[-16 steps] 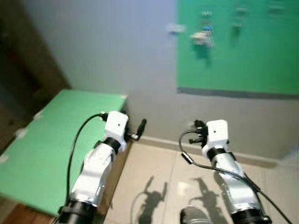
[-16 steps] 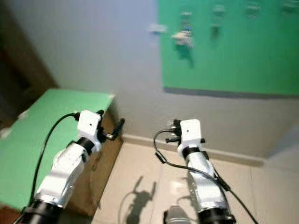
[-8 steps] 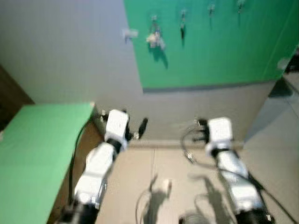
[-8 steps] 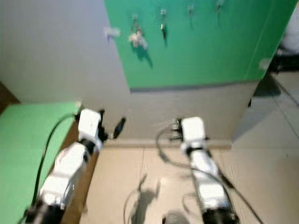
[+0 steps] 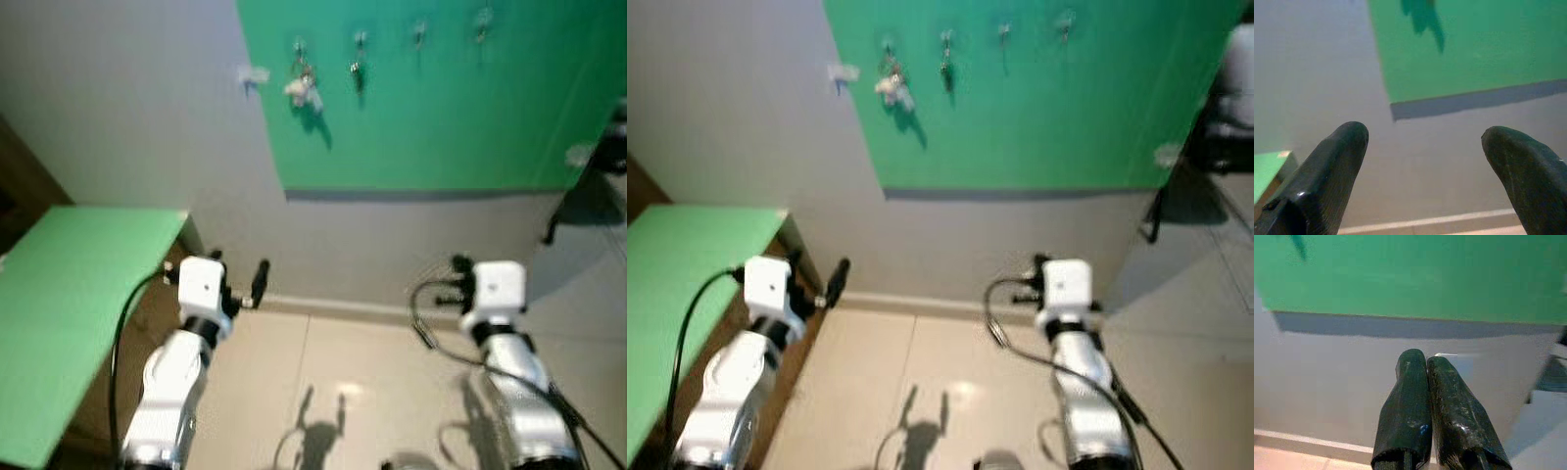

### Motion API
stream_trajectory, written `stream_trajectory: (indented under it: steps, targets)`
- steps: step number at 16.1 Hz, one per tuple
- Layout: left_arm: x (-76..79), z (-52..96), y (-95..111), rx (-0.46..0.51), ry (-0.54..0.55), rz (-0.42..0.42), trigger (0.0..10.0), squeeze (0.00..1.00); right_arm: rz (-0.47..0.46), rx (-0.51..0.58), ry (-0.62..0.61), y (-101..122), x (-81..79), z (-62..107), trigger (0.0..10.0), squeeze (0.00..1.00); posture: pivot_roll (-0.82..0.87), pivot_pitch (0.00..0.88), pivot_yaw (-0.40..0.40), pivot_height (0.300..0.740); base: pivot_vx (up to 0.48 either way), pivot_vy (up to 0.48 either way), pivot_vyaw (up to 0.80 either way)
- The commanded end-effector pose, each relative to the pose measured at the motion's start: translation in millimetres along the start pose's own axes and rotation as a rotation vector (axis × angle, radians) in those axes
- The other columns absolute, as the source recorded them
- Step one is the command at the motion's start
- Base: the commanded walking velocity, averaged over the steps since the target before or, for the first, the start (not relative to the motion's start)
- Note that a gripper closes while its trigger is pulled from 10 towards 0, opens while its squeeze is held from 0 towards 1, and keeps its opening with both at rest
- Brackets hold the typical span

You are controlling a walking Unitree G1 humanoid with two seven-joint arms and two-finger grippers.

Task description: Hang keys on a hook

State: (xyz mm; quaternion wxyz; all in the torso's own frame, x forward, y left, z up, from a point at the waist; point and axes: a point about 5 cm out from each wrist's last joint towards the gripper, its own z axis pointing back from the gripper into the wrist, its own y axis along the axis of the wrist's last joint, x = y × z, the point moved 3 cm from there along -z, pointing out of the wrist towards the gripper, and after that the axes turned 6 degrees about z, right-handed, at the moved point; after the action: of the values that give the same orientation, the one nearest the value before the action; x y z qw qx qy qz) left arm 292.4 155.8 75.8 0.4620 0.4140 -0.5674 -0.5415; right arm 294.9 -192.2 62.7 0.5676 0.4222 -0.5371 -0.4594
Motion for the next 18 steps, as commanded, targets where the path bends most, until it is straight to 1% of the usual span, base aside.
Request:
stream_trajectory:
  steps: [1,3,4,5,7,10,12,13,14,15,16,18]
  targets:
    - [-6.7,0.1,-1,-0.012,0.009,-0.015,10.0,0.00,-0.012,0.031,0.027,8,-13.5,-1.7,0.0,0.00,-0.22,0.019,0.146,0.720,0.000,-0.322,0.00]
    - [-5.4,-3.8,-2,-0.032,0.012,-0.042,10.0,0.00,-0.001,0.040,0.062,12,-21.6,-3.7,0.0,0.00,-0.22,0.023,0.148,0.720,0.000,0.000,0.00]
    - [-2.6,-5.1,-4,-0.052,-0.004,-0.034,10.0,0.00,0.000,0.043,0.074,12,-22.7,-3.3,0.0,0.00,-0.22,0.026,0.148,0.720,0.000,0.000,0.00]
    - [-0.5,-5.8,-2,-0.040,-0.015,-0.029,10.0,0.00,0.001,0.043,0.076,12,-22.9,-3.1,0.0,0.00,-0.22,0.027,0.148,0.720,0.000,0.000,0.00]
    - [3.8,-9.2,6,-0.008,-0.019,-0.022,10.0,0.00,0.004,0.044,0.088,13,-25.0,-3.0,0.0,0.00,-0.22,0.031,0.148,0.720,0.349,0.326,0.00]
    - [11.7,-8.9,4,-0.015,-0.046,-0.011,10.0,0.00,0.001,0.045,0.095,13,-26.2,-2.0,0.0,0.00,-0.22,0.033,0.146,0.720,0.382,0.290,0.00]
    - [22.5,-11.1,3,-0.030,-0.094,-0.008,10.0,0.00,-0.015,0.040,0.105,12,-28.8,-1.5,0.0,0.00,-0.22,0.034,0.146,0.720,0.407,0.253,0.00]
    - [25.2,-12.6,3,-0.033,-0.106,-0.015,10.0,0.00,-0.017,0.041,0.106,12,-29.5,-1.6,0.0,0.00,-0.22,0.034,0.146,0.720,0.424,0.000,0.00]
    - [31.7,-16.6,4,-0.039,-0.141,-0.027,10.0,0.00,-0.023,0.041,0.109,12,-31.1,-1.9,0.0,0.00,-0.22,0.035,0.148,0.720,0.465,0.000,0.00]
    - [35.1,-20.2,5,-0.049,-0.164,-0.057,10.0,0.00,-0.023,0.042,0.112,13,-32.5,-2.3,0.0,0.00,-0.22,0.035,0.150,0.720,0.480,0.000,0.00]
    - [35.7,-22.1,5,-0.060,-0.174,-0.083,10.0,0.00,-0.014,0.043,0.112,13,-33.0,-2.7,0.0,0.00,-0.22,0.035,0.151,0.720,0.480,0.000,0.00]
    - [39.8,-24.5,6,-0.066,-0.197,-0.094,10.0,0.00,-0.011,0.044,0.116,13,-34.4,-2.8,0.0,0.00,-0.22,0.033,0.156,0.720,0.480,0.000,0.00]
